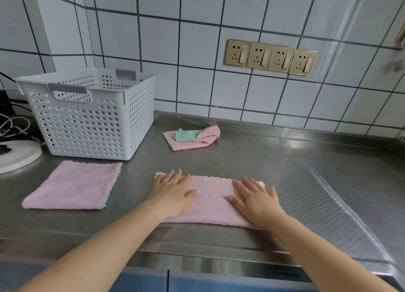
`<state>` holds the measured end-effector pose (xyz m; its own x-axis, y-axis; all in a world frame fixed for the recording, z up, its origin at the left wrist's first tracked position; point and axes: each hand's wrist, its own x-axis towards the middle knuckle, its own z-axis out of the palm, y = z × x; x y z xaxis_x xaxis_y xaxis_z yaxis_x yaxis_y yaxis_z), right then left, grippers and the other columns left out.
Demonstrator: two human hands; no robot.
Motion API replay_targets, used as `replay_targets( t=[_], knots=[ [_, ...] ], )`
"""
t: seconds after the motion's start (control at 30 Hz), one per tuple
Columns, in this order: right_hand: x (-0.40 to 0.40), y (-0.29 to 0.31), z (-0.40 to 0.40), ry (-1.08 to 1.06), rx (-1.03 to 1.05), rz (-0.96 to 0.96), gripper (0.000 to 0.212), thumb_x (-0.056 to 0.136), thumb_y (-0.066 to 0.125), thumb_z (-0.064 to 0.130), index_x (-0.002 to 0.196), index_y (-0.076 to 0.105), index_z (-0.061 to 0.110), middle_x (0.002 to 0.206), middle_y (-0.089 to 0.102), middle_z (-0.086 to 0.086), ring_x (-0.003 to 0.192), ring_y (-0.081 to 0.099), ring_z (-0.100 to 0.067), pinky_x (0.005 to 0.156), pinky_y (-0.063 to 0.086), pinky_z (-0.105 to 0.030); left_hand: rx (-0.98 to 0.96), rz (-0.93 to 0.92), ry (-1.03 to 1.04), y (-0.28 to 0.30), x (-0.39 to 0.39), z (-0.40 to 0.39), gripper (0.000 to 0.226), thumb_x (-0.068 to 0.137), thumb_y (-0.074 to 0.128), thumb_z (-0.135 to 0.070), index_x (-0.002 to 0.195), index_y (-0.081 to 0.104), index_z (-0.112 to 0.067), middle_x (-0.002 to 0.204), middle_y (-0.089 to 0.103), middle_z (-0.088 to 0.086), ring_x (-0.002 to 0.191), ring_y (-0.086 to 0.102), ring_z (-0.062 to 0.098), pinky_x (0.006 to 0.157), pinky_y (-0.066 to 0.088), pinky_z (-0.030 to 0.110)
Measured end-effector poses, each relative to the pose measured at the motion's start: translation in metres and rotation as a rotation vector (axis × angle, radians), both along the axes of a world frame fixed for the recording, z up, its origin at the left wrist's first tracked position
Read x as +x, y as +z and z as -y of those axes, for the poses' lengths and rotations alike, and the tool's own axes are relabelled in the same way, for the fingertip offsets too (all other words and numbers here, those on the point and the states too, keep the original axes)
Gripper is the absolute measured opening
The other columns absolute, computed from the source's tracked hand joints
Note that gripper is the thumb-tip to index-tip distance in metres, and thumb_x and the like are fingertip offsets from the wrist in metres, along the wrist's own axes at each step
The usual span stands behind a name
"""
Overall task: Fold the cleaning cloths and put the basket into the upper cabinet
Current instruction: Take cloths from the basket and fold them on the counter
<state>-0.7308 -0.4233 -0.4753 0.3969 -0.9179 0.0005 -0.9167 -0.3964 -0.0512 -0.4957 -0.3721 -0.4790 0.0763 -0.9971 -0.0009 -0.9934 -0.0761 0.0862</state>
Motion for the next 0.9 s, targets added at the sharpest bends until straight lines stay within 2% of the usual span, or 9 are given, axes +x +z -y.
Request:
replay_targets(
  t=[0.13,0.2,0.27,0.33,0.4,0.5,0.6,0.67,0.9],
  knots=[
    [-0.006,0.003,0.002,-0.027,0.049,-0.021,0.067,0.088,0.017,0.069,0.147,0.016,0.036,0.158,0.012,0.006,0.146,0.005,-0.016,0.113,0.004,-0.06,-0.01,-0.025,-0.009,0.005,-0.003,-0.003,0.059,0.097,0.021,-0.051,0.149,0.017,-0.025,0.159,0.007,0.005,0.146,0.004,0.021,0.117,0.002,0.045],
    [0.0,0.008,0.004,-0.009,0.018,-0.023,0.061,0.091,0.025,0.064,0.145,0.025,0.034,0.156,0.019,0.005,0.145,0.01,-0.016,0.112,0.003,-0.059,-0.119,-0.063,-0.066,0.012,-0.008,-0.013,0.057,0.093,0.028,-0.049,0.144,0.034,-0.024,0.155,0.024,0.001,0.144,0.019,0.021,0.117,0.01,0.045],
    [0.009,0.015,0.008,0.032,-0.043,0.052,0.046,0.094,0.037,0.046,0.138,0.04,0.033,0.15,0.031,0.006,0.141,0.024,-0.016,0.113,0.006,-0.057,-0.311,-0.178,-0.242,0.02,-0.02,-0.03,0.041,0.089,0.044,-0.039,0.122,0.061,-0.022,0.135,0.054,-0.003,0.125,0.047,0.02,0.112,0.027,0.035],
    [0.022,0.022,0.013,0.088,-0.077,0.18,0.033,0.093,0.042,0.031,0.124,0.055,0.033,0.139,0.046,0.009,0.129,0.042,-0.015,0.113,0.013,-0.051,-0.452,-0.195,-0.435,0.027,-0.037,-0.048,0.025,0.082,0.052,-0.03,0.096,0.072,-0.024,0.101,0.069,-0.009,0.095,0.061,0.014,0.092,0.042,0.021],
    [0.038,0.027,0.017,0.144,-0.067,0.249,0.027,0.093,0.045,0.026,0.113,0.063,0.032,0.128,0.054,0.009,0.118,0.051,-0.015,0.112,0.02,-0.045,-0.424,-0.14,-0.547,0.03,-0.053,-0.061,0.021,0.08,0.052,-0.031,0.087,0.071,-0.026,0.087,0.067,-0.007,0.081,0.06,0.016,0.08,0.05,0.026],
    [0.06,0.029,0.022,0.206,-0.027,0.204,0.027,0.091,0.048,0.019,0.105,0.068,0.03,0.118,0.061,0.006,0.109,0.056,-0.018,0.098,0.04,-0.035,-0.282,-0.015,-0.491,0.024,-0.06,-0.06,0.022,0.087,0.053,-0.032,0.101,0.068,-0.023,0.098,0.062,0.001,0.092,0.056,0.023,0.081,0.047,0.035],
    [0.07,0.03,0.027,0.224,-0.01,0.148,0.026,0.09,0.049,0.019,0.102,0.069,0.03,0.115,0.063,0.005,0.105,0.058,-0.02,0.087,0.047,-0.032,-0.275,0.078,-0.488,0.02,-0.063,-0.055,0.008,0.072,0.063,-0.024,0.077,0.068,-0.025,0.074,0.061,-0.003,0.07,0.061,0.022,0.058,0.05,0.028],
    [0.072,0.031,0.03,0.244,-0.026,0.105,0.025,0.091,0.048,0.019,0.103,0.068,0.029,0.115,0.063,0.004,0.104,0.058,-0.021,0.084,0.047,-0.031,-0.293,0.119,-0.499,0.016,-0.062,-0.053,0.012,0.056,0.071,-0.021,0.064,0.063,-0.024,0.061,0.056,-0.005,0.056,0.058,0.019,0.046,0.046,0.023],
    [0.056,0.044,0.027,0.26,0.026,0.007,0.018,0.089,0.055,0.023,0.102,0.067,0.025,0.109,0.064,0.004,0.103,0.059,-0.02,0.083,0.048,-0.03,-0.338,0.099,-0.522,0.017,-0.037,-0.065,0.017,0.047,0.069,-0.021,0.061,0.061,-0.025,0.06,0.056,-0.008,0.057,0.057,0.016,0.056,0.049,0.02]
  ],
)
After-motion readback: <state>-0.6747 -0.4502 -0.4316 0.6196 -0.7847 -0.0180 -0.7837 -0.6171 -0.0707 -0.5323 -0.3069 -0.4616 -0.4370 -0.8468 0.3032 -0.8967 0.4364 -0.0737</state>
